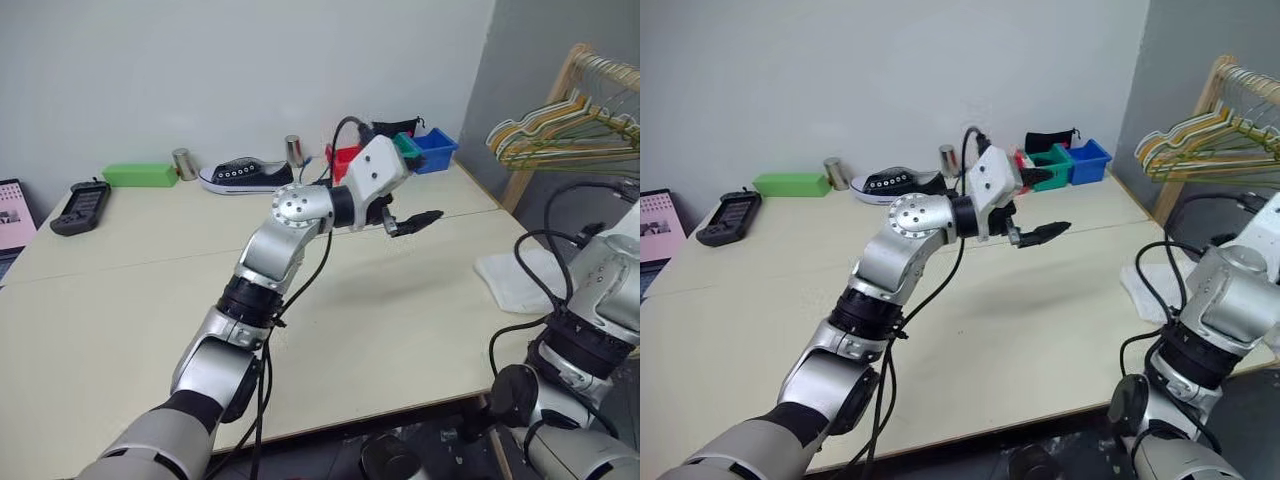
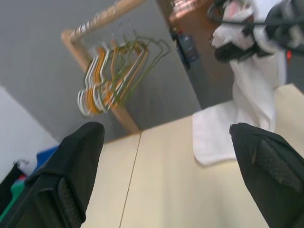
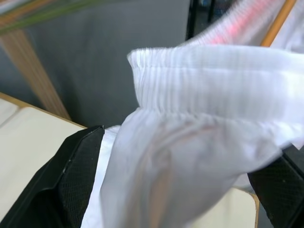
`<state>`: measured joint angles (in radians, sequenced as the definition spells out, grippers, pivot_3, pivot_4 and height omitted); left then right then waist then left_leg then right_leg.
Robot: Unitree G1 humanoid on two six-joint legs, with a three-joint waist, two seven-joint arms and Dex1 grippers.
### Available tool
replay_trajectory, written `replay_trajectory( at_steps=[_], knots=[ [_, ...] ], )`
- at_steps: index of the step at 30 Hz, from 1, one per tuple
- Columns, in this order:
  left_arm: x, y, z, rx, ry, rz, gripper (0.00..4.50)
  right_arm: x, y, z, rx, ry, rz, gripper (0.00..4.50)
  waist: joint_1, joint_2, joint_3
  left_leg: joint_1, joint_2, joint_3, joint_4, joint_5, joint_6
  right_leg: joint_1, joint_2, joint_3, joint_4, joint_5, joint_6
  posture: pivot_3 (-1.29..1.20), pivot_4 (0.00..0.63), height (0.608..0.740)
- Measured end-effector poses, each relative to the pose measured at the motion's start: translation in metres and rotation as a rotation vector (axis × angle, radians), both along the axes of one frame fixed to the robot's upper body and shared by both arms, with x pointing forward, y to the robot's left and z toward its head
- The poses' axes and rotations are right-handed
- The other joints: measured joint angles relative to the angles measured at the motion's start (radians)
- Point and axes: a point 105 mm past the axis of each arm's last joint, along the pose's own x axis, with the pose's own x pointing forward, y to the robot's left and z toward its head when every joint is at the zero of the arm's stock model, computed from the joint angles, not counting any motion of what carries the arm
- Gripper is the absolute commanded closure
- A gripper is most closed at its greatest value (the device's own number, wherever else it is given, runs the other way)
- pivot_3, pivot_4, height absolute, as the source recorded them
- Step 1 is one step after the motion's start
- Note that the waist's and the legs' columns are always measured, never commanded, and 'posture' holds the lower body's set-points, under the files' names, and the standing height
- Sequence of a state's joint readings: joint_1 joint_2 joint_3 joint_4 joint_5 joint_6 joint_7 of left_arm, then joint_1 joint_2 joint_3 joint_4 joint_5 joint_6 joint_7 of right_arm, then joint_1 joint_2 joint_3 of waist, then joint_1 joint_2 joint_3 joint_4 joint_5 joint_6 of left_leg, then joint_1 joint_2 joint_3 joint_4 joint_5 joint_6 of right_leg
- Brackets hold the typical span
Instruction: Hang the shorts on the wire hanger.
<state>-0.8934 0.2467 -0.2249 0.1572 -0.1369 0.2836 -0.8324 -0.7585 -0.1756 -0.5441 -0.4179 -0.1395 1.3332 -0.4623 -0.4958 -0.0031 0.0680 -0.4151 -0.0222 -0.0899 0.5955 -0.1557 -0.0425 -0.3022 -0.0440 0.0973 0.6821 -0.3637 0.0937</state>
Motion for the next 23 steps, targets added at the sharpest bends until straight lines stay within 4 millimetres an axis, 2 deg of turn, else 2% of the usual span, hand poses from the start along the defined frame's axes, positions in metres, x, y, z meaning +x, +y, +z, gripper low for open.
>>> replay_trajectory(
  at_steps=[4, 8, 11, 14, 16, 18, 19, 20, 23],
  knots=[
    [0.013, 0.042, -0.012, -0.017, 0.065, 0.165, 0.00, 0.015, 0.037, 0.017, -0.096, -0.023, 0.168, 0.02, 0.008, 0.000, 0.000, 0.000, 0.000, -0.005, 0.000, 0.000, 0.000, 0.000, 0.000, -0.001, 0.000, 0.000, 0.000, -0.36, 0.023, 0.740],
    [0.021, 0.073, -0.010, -0.066, 0.083, 0.316, 0.00, 0.039, 0.081, 0.020, -0.155, -0.033, 0.416, 0.02, 0.031, -0.001, 0.001, -0.001, 0.000, -0.008, 0.000, 0.000, 0.000, 0.000, 0.000, -0.002, 0.000, 0.000, 0.000, -0.32, 0.020, 0.740],
    [0.021, 0.099, -0.012, -0.133, 0.110, 0.444, 0.00, 0.061, 0.124, 0.014, -0.192, -0.026, 0.682, 0.02, 0.043, -0.001, 0.001, 0.000, 0.000, -0.009, 0.000, 0.000, 0.000, 0.001, 0.000, -0.003, 0.000, 0.000, 0.000, -0.31, 0.020, 0.740],
    [0.013, 0.130, -0.033, -0.174, 0.165, 0.605, 0.00, 0.072, 0.163, -0.007, -0.213, 0.004, 0.929, 0.02, 0.067, -0.002, 0.001, -0.001, 0.000, -0.011, -0.002, 0.000, 0.000, 0.001, 0.000, -0.004, 0.000, 0.000, 0.000, -0.27, 0.018, 0.740],
    [0.004, 0.146, -0.051, -0.187, 0.208, 0.697, 0.00, 0.073, 0.170, -0.024, -0.208, 0.032, 0.983, 0.02, 0.092, -0.004, 0.001, -0.002, 0.000, -0.014, -0.002, 0.000, 0.000, 0.001, 0.000, -0.005, -0.001, 0.000, 0.000, -0.24, 0.018, 0.740],
    [-0.006, 0.160, -0.070, -0.206, 0.262, 0.794, 0.00, 0.069, 0.162, -0.051, -0.181, 0.088, 0.975, 0.02, 0.125, -0.006, 0.001, -0.004, 0.000, -0.016, -0.002, 0.000, 0.000, 0.000, 0.000, -0.004, -0.001, 0.002, -0.004, -0.22, 0.019, 0.740],
    [-0.008, 0.162, -0.073, -0.212, 0.269, 0.808, 0.00, 0.068, 0.161, -0.056, -0.176, 0.098, 0.971, 0.02, 0.138, -0.006, 0.001, -0.005, 0.000, -0.017, -0.002, 0.000, 0.000, 0.000, 0.000, -0.004, -0.001, 0.003, -0.004, -0.21, 0.019, 0.740],
    [-0.014, 0.168, -0.080, -0.224, 0.287, 0.854, 0.00, 0.064, 0.157, -0.071, -0.157, 0.130, 0.963, 0.02, 0.162, -0.007, 0.002, -0.006, -0.001, -0.017, -0.002, 0.000, 0.000, 0.000, 0.000, -0.004, -0.001, 0.003, -0.005, -0.21, 0.019, 0.740],
    [-0.025, 0.174, -0.095, -0.248, 0.321, 0.919, 0.00, 0.055, 0.150, -0.097, -0.124, 0.178, 0.943, 0.02, 0.201, -0.008, 0.003, -0.006, -0.001, -0.018, -0.002, 0.000, 0.000, -0.001, 0.000, -0.004, -0.002, 0.003, -0.005, -0.21, 0.020, 0.740]
  ],
)
